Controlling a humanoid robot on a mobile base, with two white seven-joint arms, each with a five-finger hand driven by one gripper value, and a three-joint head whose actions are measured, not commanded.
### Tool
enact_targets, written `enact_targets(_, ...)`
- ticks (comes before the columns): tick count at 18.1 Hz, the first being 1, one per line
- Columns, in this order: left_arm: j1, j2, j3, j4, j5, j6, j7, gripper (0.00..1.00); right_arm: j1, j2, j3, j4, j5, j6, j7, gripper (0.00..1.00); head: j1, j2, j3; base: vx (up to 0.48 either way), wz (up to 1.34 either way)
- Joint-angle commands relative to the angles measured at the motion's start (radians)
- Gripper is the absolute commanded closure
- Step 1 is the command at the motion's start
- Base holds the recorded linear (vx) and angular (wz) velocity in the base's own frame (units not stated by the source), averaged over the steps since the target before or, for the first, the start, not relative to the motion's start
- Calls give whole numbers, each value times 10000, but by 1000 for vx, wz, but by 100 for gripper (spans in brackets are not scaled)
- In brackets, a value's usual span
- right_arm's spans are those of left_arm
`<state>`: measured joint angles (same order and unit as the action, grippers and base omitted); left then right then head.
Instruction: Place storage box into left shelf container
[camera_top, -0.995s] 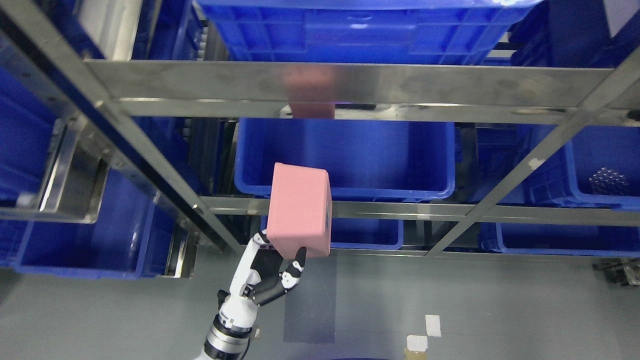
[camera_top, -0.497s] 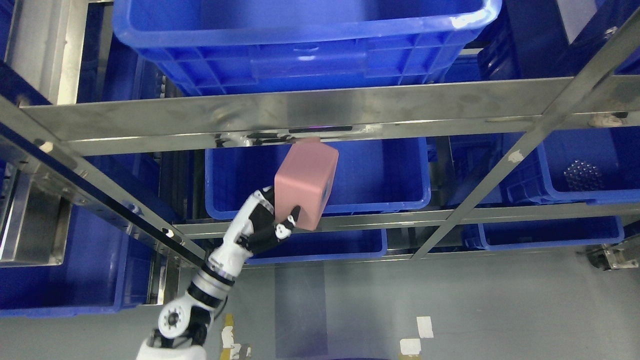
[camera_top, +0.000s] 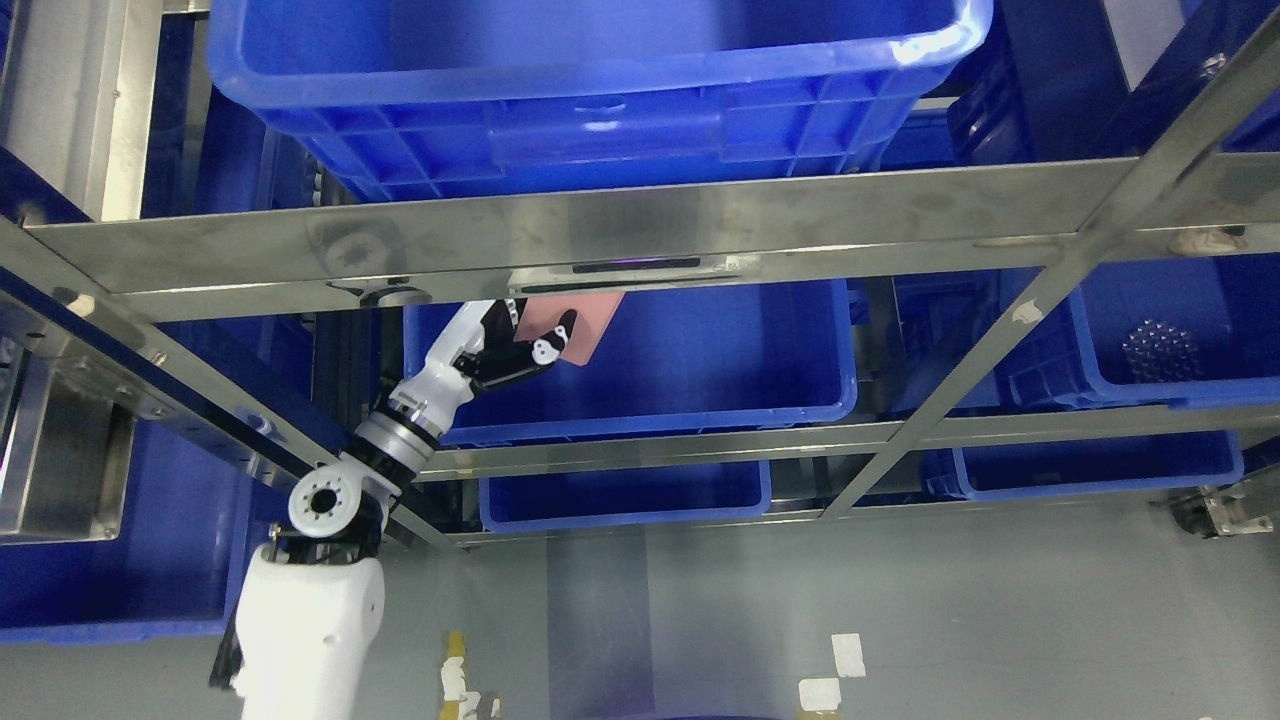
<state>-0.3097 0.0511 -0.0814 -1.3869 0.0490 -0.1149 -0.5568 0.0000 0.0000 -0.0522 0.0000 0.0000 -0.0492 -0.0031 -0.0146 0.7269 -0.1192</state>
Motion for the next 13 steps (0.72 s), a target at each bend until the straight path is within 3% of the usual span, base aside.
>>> enact_targets(1,-1289,-336,231,2423,-2372,-32,152,84,-46,-175,0,-175,-215,1,1,0,0,0,0,0,0)
enact_targets(2,-1336,-336,201,2455,-2574,-123,290,79,-46,-175,0,-175,-215,1,0,0,0,0,0,0,0)
enact_targets(5,-1352,-336,93,2456,-2806,-139,429,52,-46,-175,0,-175,-215,1,16,0,0,0,0,0,0)
enact_targets(8,-1291,-336,368,2197,-2715,-337,444,11,-46,-175,0,-175,-215,-14,16,0,0,0,0,0,0)
enact_targets(10,-1016,-336,461,1585,-2593,-980,825,1,-46,-175,0,-175,-215,1,16,0,0,0,0,0,0)
enact_targets(13,330,-336,96,-8,-1230,-1334,3441,0,-46,-175,0,-175,-215,-14,16,0,0,0,0,0,0)
